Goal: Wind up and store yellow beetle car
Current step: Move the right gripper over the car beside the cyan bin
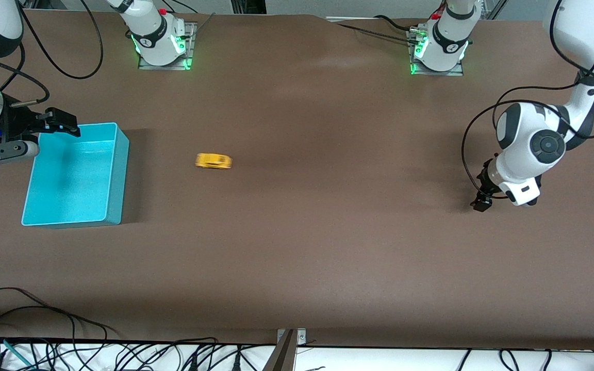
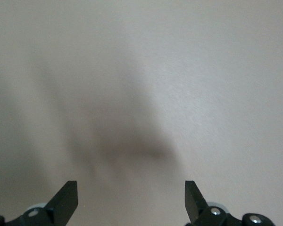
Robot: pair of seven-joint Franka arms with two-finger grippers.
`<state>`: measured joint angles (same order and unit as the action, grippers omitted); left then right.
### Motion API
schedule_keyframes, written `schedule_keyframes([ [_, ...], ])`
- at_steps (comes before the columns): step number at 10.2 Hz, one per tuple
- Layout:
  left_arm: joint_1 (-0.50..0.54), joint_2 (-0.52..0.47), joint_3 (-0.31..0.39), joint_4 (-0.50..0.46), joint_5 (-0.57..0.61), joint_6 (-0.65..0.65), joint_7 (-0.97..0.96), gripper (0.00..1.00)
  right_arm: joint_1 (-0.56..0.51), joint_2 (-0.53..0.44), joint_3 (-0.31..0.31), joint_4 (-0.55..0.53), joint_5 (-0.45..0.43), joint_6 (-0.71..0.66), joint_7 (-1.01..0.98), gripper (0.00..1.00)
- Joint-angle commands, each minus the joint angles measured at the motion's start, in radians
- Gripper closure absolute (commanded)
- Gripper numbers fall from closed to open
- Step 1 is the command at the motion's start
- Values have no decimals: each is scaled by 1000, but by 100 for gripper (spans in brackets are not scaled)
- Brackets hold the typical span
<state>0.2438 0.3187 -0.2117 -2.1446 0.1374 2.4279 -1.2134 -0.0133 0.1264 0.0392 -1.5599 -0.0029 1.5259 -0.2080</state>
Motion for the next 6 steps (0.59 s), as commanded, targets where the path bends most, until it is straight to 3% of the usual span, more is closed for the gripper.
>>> schedule_keyframes([
  [1,35,-108,-12,15,-132,-140,347,0,12,4,-1,6,18,-3,-13,0],
  [3,52,-136,-12,93,-169,-307,586,0,18,4,-1,8,43,3,-5,0],
  [6,54,-139,-9,181,-160,-449,907,0,22,4,-1,9,43,-3,-13,0],
])
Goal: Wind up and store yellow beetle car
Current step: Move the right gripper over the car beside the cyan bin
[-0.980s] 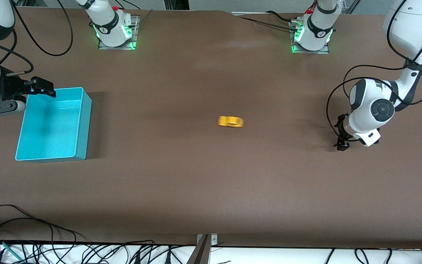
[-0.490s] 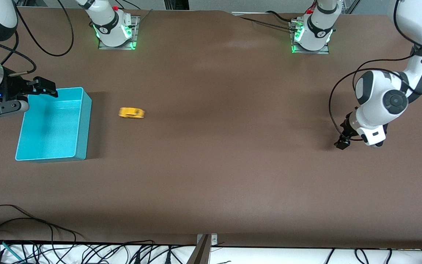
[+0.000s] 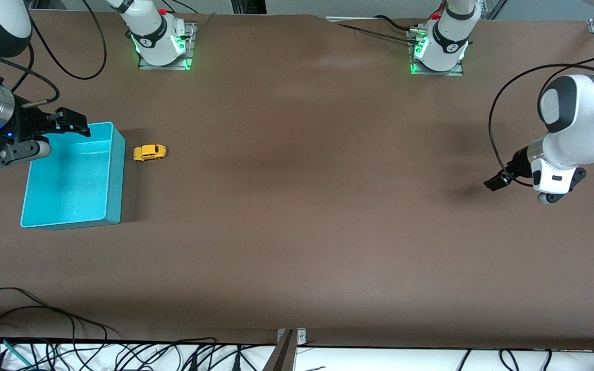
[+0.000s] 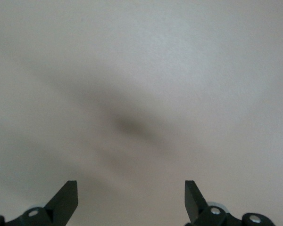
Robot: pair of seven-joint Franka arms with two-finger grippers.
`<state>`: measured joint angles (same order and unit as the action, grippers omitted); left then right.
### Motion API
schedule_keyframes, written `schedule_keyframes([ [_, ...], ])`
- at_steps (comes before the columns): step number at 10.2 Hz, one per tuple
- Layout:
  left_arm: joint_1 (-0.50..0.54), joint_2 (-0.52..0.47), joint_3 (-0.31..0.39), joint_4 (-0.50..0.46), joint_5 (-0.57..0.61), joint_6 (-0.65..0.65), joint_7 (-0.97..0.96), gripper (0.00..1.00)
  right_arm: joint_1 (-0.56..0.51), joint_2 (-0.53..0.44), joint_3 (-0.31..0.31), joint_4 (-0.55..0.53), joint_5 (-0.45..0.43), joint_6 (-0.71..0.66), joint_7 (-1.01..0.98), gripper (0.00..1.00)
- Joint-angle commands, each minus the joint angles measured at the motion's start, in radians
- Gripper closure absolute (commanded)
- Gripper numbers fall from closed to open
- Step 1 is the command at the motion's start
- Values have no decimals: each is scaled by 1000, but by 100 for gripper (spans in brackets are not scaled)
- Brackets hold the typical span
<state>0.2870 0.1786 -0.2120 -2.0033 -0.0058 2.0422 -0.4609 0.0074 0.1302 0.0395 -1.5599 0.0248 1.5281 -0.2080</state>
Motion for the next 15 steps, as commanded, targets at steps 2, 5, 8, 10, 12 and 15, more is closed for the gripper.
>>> schedule_keyframes([
  [2,9,-2,-12,87,-16,-144,270,0,29,0,-1,9,14,-8,-7,0],
  [5,5,-11,-26,184,-13,-273,292,0,48,-26,34,-46,14,38,1,0],
  [8,1,-49,-52,219,-13,-316,294,0,31,-110,88,-242,9,162,-33,0],
  [10,4,-62,-55,219,-14,-336,307,0,-47,-142,158,-378,7,258,-135,0],
  [12,3,-59,-53,219,-14,-336,294,0,-101,-147,169,-489,10,355,-322,0],
  [15,6,-57,-53,221,-16,-338,300,0,-199,-143,210,-621,9,504,-615,0],
])
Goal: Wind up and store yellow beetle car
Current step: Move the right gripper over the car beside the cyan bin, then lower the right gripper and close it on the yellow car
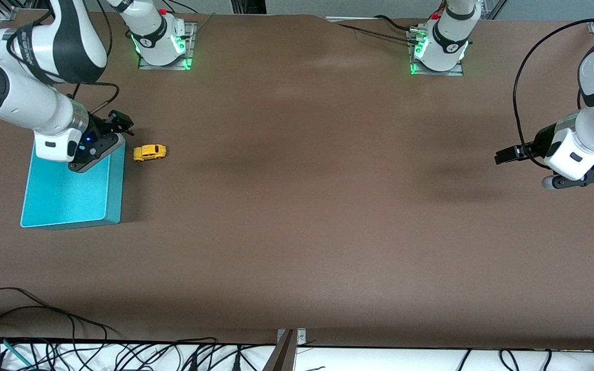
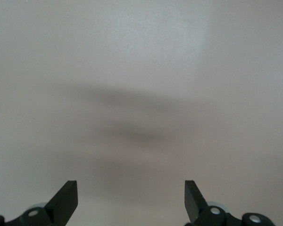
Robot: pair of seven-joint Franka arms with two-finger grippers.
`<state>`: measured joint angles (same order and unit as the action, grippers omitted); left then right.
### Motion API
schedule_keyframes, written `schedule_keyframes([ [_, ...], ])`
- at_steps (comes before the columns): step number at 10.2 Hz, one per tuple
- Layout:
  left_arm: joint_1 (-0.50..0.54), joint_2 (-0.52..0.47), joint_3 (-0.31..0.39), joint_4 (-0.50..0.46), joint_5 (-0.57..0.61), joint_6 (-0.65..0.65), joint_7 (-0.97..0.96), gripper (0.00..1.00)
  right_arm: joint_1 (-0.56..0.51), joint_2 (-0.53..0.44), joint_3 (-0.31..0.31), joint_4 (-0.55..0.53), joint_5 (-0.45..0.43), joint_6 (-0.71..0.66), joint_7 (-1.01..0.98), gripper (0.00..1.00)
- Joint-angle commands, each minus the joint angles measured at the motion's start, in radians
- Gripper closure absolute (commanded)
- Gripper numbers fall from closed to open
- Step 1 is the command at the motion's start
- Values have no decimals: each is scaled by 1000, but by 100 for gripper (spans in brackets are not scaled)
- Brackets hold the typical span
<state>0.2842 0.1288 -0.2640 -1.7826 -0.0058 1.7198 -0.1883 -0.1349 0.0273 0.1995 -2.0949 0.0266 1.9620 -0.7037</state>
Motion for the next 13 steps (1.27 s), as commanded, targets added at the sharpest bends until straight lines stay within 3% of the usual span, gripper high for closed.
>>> schedule_keyframes([
  [1,7,-6,-1,0,-14,-16,26,0,-87,-38,73,-133,6,137,-217,0],
  [5,3,1,-1,3,-13,-14,36,0,-114,-7,110,-255,4,366,-489,0],
  [9,3,6,0,35,-13,-16,27,0,-114,37,123,-407,-1,621,-623,0],
  [13,6,11,-1,37,-14,-16,33,0,-138,63,123,-491,-1,724,-726,0],
])
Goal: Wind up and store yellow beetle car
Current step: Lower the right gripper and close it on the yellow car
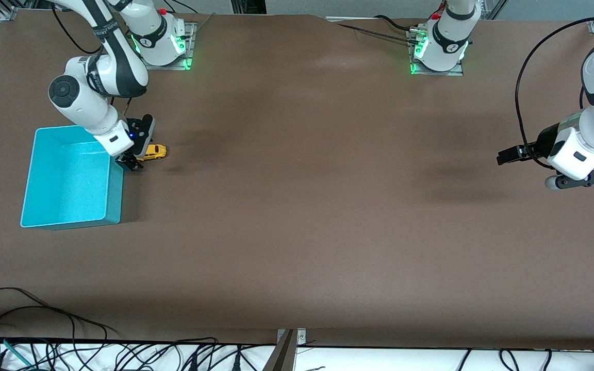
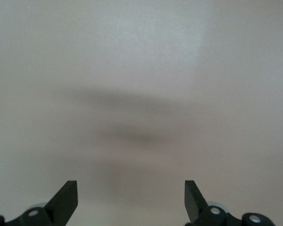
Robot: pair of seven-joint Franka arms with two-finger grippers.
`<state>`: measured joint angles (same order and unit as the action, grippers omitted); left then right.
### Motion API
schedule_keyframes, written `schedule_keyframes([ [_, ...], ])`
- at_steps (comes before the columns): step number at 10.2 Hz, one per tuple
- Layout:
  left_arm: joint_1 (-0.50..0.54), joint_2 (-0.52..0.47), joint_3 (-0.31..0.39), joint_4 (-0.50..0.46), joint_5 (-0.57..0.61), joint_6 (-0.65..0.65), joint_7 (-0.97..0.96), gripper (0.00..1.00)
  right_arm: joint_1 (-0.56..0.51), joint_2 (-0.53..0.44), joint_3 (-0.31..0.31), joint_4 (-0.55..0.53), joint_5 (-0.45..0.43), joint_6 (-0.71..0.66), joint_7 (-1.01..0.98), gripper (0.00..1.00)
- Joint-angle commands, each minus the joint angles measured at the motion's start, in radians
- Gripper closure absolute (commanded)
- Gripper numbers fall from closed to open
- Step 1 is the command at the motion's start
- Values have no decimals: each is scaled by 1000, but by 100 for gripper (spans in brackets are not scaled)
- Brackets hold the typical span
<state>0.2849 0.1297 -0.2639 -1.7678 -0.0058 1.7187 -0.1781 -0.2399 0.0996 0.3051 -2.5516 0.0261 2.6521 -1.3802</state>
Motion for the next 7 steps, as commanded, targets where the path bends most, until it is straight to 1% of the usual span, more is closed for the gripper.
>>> schedule_keyframes([
  [1,5,10,-1,22,-14,-14,22,0,-53,-1,17,-48,0,37,-84,0],
  [4,5,10,-1,22,-13,-14,23,0,-81,-9,19,-101,0,45,-149,0],
  [5,3,10,-1,22,-14,-14,22,0,-81,-5,19,-117,0,71,-161,0],
  [7,3,11,-1,22,-14,-14,22,0,-79,8,25,-125,-2,86,-166,0],
])
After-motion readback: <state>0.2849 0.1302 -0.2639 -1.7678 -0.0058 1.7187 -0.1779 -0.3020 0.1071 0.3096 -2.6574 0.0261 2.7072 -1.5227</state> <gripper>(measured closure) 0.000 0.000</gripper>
